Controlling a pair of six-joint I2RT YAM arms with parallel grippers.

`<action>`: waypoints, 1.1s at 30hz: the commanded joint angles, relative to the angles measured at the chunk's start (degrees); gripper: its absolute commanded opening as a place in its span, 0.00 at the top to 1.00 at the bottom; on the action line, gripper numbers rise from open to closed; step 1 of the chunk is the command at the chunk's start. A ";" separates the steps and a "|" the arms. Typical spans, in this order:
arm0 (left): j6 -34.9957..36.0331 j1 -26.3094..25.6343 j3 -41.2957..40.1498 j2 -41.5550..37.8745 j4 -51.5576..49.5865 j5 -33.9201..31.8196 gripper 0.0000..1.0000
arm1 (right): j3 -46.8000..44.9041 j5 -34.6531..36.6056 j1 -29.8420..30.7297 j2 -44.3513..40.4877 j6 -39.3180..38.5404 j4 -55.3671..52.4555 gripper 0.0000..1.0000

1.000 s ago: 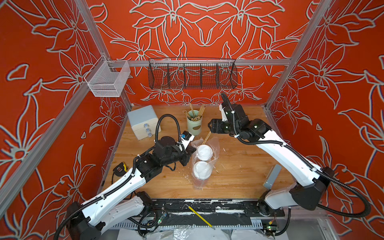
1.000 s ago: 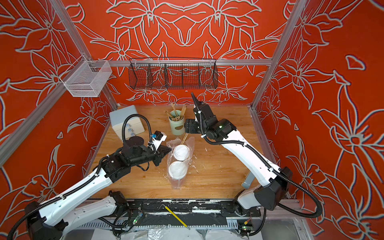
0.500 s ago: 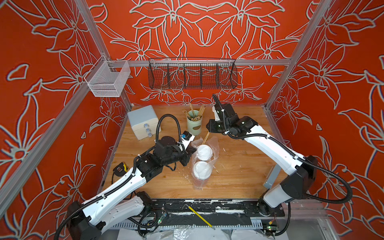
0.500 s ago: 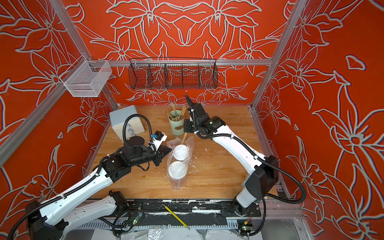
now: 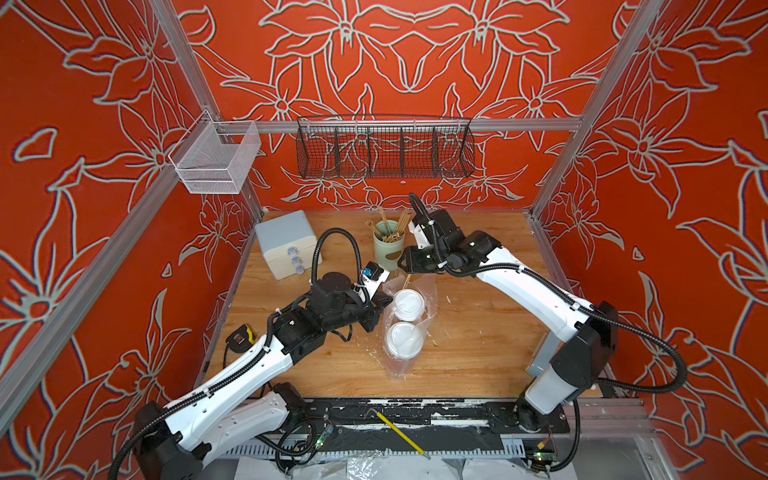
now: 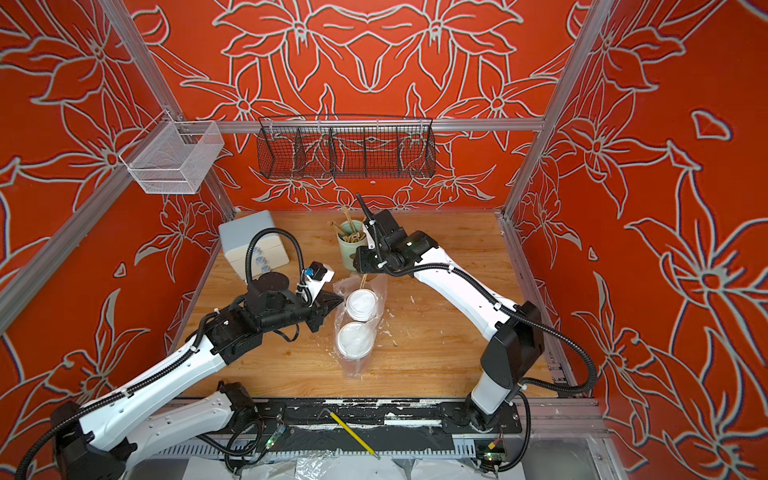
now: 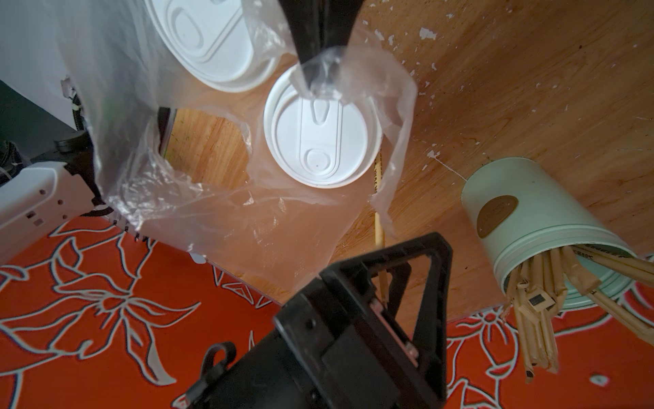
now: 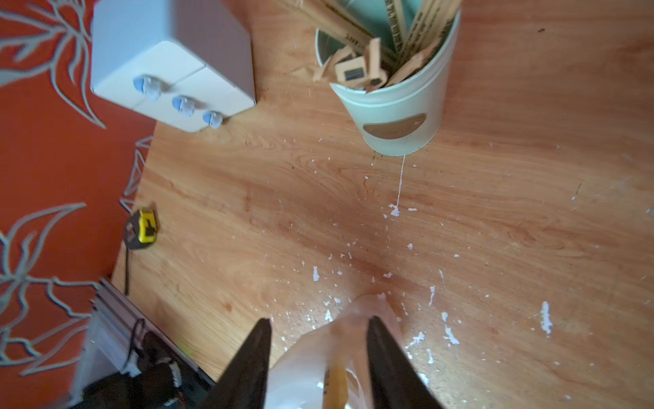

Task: Pack milk tea into plastic carrier bags
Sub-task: Adjust the straw in the plastic carrier bag.

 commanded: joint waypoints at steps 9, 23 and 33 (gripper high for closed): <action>0.10 -0.36 -0.69 0.42 0.11 0.74 1.00 | 11.40 11.97 -0.78 -3.80 -5.73 -3.67 0.11; -2.24 -0.37 -1.66 -0.45 -2.45 -0.82 1.00 | 27.87 6.05 -12.02 15.96 -5.03 -4.11 0.34; -2.15 -0.37 -1.92 0.03 -2.75 -1.95 1.00 | 38.49 2.93 -13.42 28.35 -5.61 -6.02 0.34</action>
